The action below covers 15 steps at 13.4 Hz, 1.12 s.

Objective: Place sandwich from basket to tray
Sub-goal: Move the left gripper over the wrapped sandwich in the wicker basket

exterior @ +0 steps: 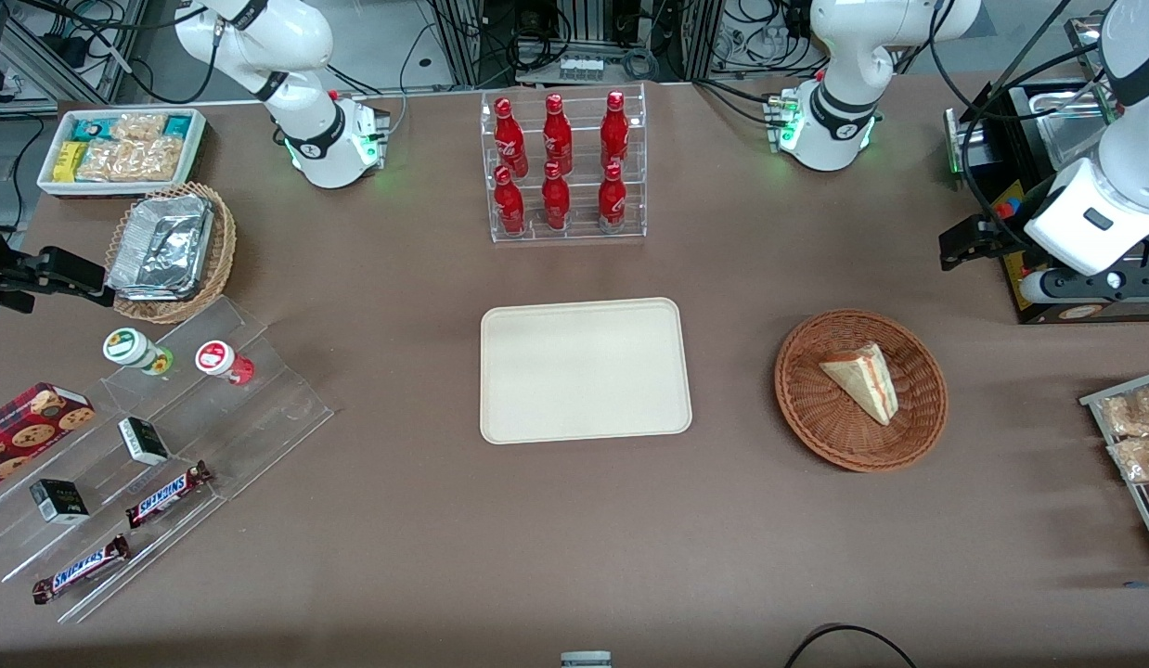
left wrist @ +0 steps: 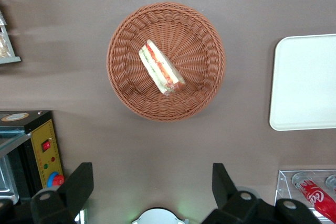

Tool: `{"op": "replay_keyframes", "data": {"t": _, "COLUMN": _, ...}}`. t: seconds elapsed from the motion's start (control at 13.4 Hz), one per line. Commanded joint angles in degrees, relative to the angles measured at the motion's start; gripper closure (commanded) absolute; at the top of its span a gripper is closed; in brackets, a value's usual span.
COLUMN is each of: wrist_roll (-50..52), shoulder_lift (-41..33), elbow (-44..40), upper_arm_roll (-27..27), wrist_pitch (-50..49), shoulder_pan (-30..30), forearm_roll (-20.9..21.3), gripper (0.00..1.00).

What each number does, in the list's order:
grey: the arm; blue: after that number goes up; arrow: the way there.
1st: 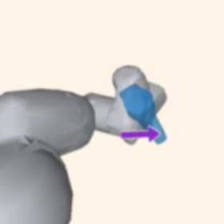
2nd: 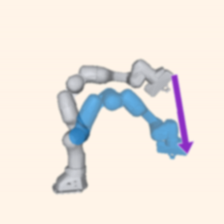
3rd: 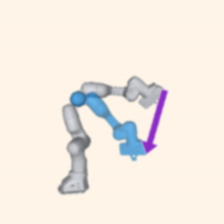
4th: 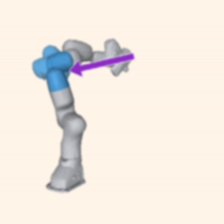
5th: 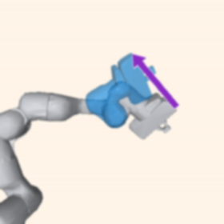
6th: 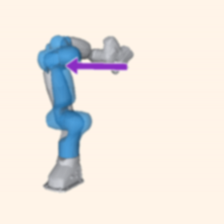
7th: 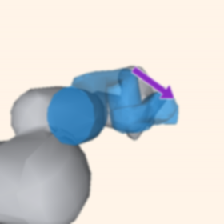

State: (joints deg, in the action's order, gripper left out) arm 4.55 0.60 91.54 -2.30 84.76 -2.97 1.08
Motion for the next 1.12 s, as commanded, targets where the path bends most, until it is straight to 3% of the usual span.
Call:
{"op": "replay_keyframes", "data": {"t": 0.0, "wrist_roll": -0.86, "shoulder_lift": 0.54, "elbow": -0.39, "upper_arm_roll": -0.07, "wrist_pitch": 0.93, "shoulder_pan": 0.07, "forearm_roll": 1.46, "gripper": 0.00}}
{"op": "replay_keyframes", "data": {"t": 0.45, "wrist_roll": -0.60, "shoulder_lift": 2.12, "elbow": 3.46, "upper_arm_roll": -0.07, "wrist_pitch": 3.91, "shoulder_pan": 0.07, "forearm_roll": 1.12, "gripper": 0.00}}
{"op": "replay_keyframes", "data": {"t": 1.04, "wrist_roll": 1.41, "shoulder_lift": 1.95, "elbow": 18.83, "upper_arm_roll": -0.07, "wrist_pitch": 22.00, "shoulder_pan": -0.11, "forearm_roll": 0.76, "gripper": 0.00}}
